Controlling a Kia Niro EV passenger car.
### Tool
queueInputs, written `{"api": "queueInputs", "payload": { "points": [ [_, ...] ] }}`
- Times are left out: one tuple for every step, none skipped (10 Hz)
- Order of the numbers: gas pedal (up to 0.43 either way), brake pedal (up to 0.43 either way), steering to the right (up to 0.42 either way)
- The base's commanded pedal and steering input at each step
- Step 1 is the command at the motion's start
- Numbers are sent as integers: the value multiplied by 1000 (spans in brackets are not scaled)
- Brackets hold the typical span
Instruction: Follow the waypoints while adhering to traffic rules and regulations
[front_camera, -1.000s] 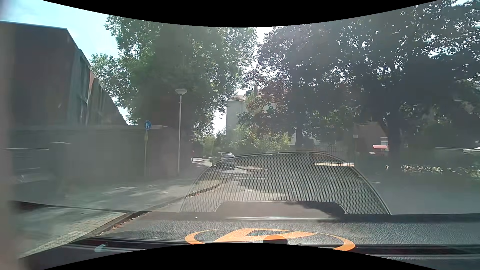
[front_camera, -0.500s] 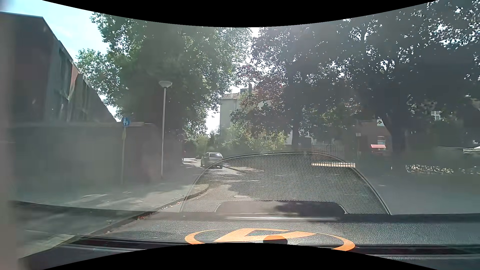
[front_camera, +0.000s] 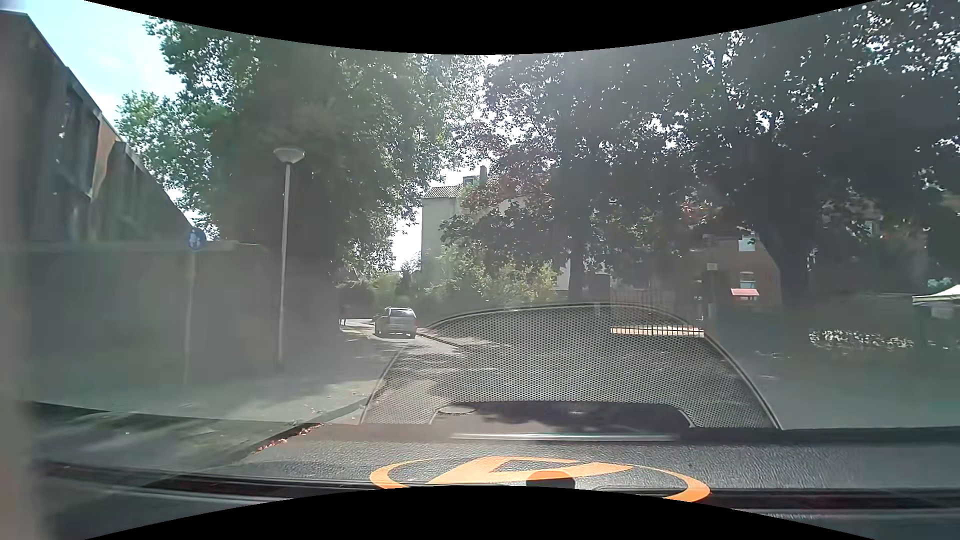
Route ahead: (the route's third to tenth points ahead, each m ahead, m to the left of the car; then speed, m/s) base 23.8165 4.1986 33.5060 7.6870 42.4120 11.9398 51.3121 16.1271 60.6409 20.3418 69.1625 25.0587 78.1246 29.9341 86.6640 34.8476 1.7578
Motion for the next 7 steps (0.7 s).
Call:
{"api": "queueInputs", "payload": {
  "points": [
    [0,12,161],
    [0,12,160],
    [0,6,160],
    [0,12,159],
    [0,12,159],
    [0,12,158],
    [0,12,158]
  ]
}}
